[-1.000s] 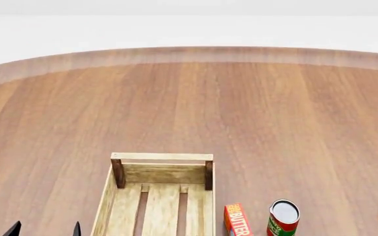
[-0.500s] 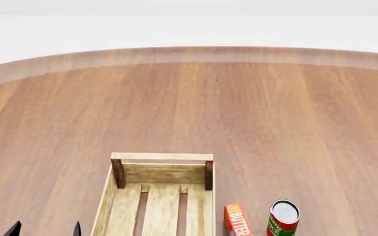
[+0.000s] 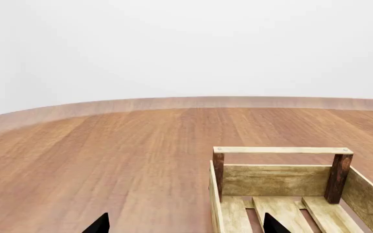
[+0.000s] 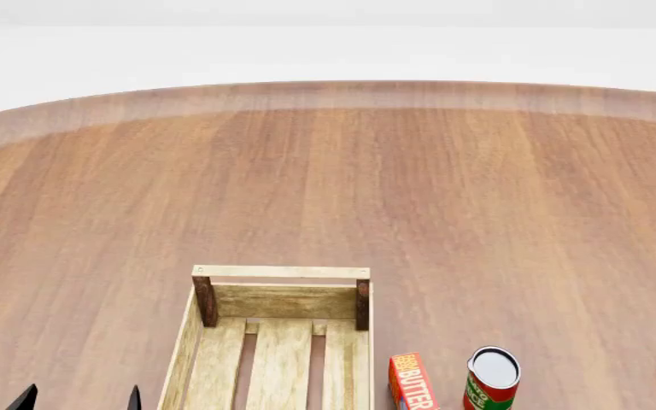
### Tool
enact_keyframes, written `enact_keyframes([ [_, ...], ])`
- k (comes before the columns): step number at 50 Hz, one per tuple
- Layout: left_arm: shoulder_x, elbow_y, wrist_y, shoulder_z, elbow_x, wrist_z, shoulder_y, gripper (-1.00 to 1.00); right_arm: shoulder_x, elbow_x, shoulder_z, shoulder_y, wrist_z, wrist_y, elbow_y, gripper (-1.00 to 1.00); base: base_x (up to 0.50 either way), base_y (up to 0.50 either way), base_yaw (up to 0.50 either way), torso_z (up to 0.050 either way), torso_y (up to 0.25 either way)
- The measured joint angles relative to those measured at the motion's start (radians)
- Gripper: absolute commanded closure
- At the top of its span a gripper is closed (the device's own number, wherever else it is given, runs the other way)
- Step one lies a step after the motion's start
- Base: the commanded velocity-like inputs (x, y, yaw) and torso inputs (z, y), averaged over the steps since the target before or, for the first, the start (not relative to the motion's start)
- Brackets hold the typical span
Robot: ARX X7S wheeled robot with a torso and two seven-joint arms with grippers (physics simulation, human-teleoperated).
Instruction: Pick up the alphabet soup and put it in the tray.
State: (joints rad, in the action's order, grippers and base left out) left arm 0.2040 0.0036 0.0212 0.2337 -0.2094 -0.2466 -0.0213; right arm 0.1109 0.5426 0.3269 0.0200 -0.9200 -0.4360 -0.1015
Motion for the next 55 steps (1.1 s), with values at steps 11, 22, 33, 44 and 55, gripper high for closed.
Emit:
enact_keyframes([
  [11, 0.004, 0.000, 0.001, 0.004, -0.004, -0.005, -0.001, -1.00, 0.011, -0.010, -0.008, -0.027, 0.005, 0.027, 0.070, -1.00, 0.00, 0.00, 0.00, 0.000, 0.000],
  [22, 0.008, 0.001, 0.002, 0.009, -0.008, -0.009, -0.001, -1.00, 0.017, -0.012, -0.009, -0.046, 0.012, 0.053, 0.130, -1.00, 0.00, 0.00, 0.00, 0.000, 0.000],
  [33, 0.012, 0.001, 0.004, 0.014, -0.011, -0.014, -0.001, -1.00, 0.022, -0.008, -0.009, -0.051, 0.016, 0.069, 0.164, -1.00, 0.00, 0.00, 0.00, 0.000, 0.000],
  [44, 0.015, 0.002, 0.006, 0.019, -0.014, -0.018, 0.000, -1.00, 0.027, -0.003, -0.011, -0.053, 0.019, 0.080, 0.184, -1.00, 0.00, 0.00, 0.00, 0.000, 0.000],
  [55, 0.018, 0.000, 0.008, 0.023, -0.017, -0.022, -0.002, -1.00, 0.029, -0.002, -0.018, -0.061, 0.028, 0.096, 0.221, -1.00, 0.00, 0.00, 0.00, 0.000, 0.000],
])
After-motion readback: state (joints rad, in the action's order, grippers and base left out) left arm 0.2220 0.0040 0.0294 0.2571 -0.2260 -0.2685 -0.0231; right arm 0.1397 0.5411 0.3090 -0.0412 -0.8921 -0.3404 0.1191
